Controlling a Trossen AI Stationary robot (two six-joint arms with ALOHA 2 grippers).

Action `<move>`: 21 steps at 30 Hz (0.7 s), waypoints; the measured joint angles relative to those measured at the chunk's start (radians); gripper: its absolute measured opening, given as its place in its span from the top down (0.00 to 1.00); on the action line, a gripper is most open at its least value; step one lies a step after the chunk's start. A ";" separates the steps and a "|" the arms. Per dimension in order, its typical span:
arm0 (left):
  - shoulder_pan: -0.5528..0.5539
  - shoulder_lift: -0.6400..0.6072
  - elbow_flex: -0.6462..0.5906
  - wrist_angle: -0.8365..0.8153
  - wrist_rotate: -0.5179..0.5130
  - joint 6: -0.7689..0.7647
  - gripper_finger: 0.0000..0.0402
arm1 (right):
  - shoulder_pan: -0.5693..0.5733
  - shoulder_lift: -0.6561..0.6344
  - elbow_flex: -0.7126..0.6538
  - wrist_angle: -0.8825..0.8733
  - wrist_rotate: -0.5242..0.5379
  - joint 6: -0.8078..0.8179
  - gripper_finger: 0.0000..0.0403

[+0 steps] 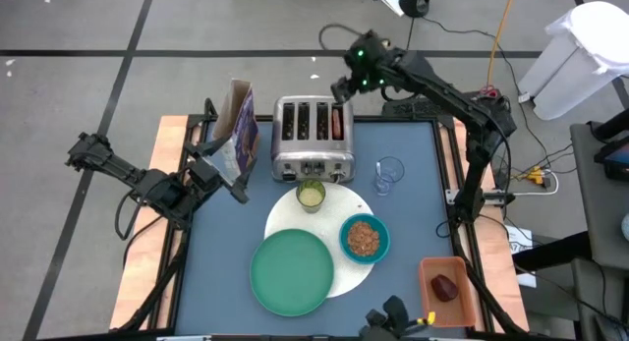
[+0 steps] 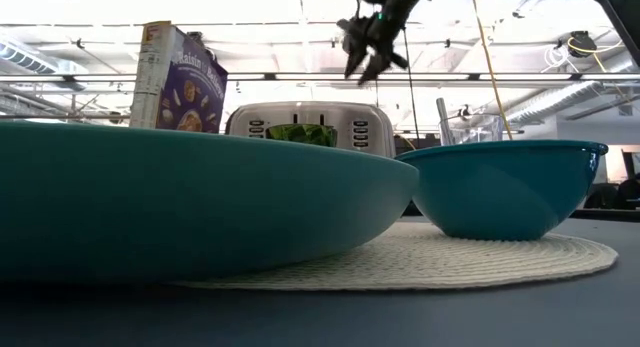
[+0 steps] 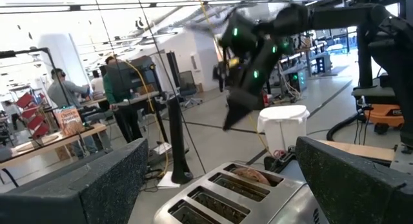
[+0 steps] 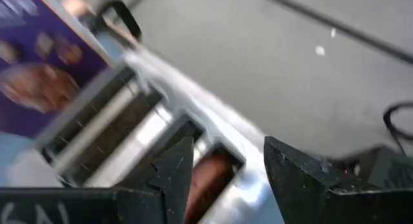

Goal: Arrange a breakfast setting
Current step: Put the bread on the green plate

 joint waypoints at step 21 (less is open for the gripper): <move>0.000 0.000 0.000 0.000 0.000 -0.002 0.02 | 0.038 -0.003 -0.139 0.047 -0.127 0.086 0.55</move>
